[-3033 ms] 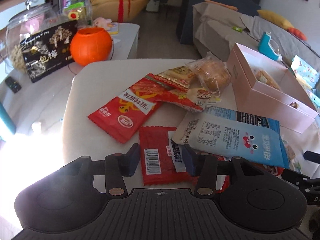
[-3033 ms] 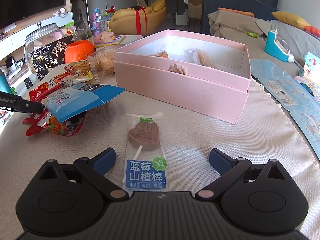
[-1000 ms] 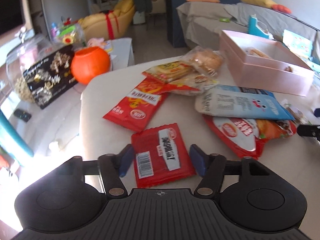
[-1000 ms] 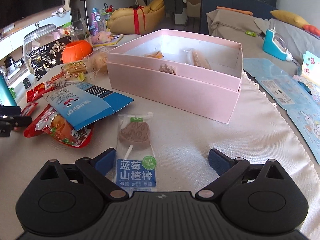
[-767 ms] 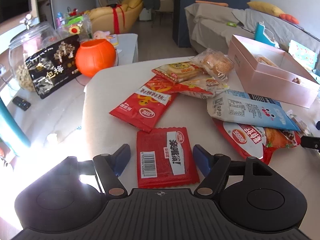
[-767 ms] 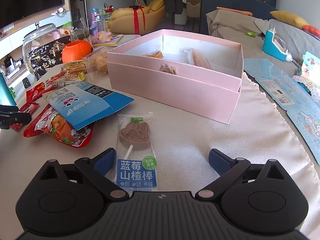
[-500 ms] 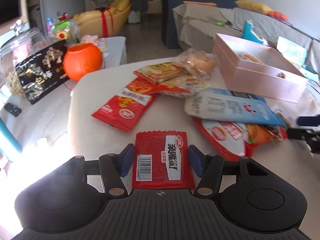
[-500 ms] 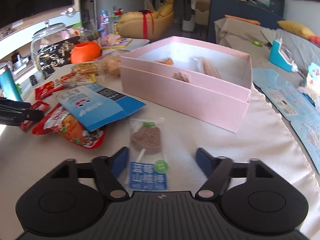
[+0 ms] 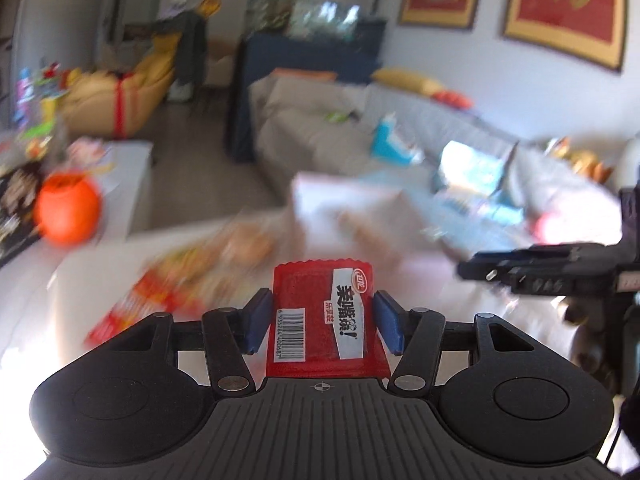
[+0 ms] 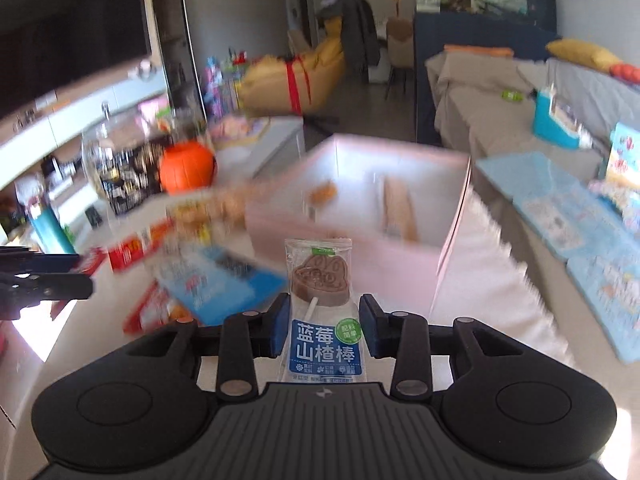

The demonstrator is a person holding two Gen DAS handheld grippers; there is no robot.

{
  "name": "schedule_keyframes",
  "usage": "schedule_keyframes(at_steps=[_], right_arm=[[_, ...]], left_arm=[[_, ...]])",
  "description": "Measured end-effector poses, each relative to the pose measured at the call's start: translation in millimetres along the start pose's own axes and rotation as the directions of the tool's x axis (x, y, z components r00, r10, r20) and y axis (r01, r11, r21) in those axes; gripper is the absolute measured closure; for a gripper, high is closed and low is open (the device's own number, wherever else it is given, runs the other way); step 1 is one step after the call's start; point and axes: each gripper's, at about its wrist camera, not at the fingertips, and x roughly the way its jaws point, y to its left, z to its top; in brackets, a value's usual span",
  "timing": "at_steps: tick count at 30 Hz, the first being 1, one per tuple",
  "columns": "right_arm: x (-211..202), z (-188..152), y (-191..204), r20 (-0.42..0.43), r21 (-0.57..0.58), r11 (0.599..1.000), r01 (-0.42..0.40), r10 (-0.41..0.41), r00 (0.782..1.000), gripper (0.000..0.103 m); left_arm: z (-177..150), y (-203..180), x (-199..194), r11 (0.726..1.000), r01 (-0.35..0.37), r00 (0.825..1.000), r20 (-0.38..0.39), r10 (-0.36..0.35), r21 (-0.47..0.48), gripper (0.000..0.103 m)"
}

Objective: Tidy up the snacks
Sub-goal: 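Place the hawthorn packet in the box while left carries a red spicy-strip packet there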

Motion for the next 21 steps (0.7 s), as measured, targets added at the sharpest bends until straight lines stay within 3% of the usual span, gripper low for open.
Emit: schedule_keyframes(at_steps=[3,5,6,7,10,14,17,19,21], right_arm=[[-8,49,-2,0.085,-0.031,0.998,0.049,-0.046,0.995,0.065],[-4,78,-4,0.138,-0.052,0.995,0.086,-0.079,0.987,0.054],[2,88,-5,0.145,-0.065,0.993,0.096,-0.086,0.986,0.03],[10,95,-8,0.143,-0.075,0.99,0.117,-0.105,0.984,0.016],[28,89,-17,0.124,-0.063,0.979,0.195,-0.187,0.975,0.016],[37,51,-23,0.043,-0.052,0.988,0.142,-0.14,0.989,0.016],[53,33,-13,0.0,-0.09,0.986,0.141,-0.141,0.99,0.016],[64,28,-3,-0.019,-0.106,0.988,0.115,-0.117,0.993,0.016],[74,20,10,-0.035,-0.121,0.988,0.095,-0.099,0.994,0.016]], left_arm=[[58,-5,40,0.993,0.115,0.989,0.094,-0.111,-0.039,0.037],[85,3,86,0.977,0.177,0.984,0.056,-0.171,-0.118,0.037],[91,6,112,0.973,0.181,0.983,0.009,-0.182,-0.147,0.037],[92,9,136,0.971,0.172,0.983,-0.032,-0.18,-0.163,0.038],[78,15,171,0.976,0.149,0.985,-0.059,-0.16,-0.157,0.038],[58,31,182,0.976,0.163,0.979,-0.101,-0.178,-0.144,0.038],[44,33,193,0.967,0.215,0.957,-0.17,-0.236,-0.137,0.039],[40,32,192,0.976,0.179,0.97,-0.141,-0.196,-0.124,0.039],[41,30,184,0.993,0.08,0.994,-0.074,-0.086,-0.083,0.039]])
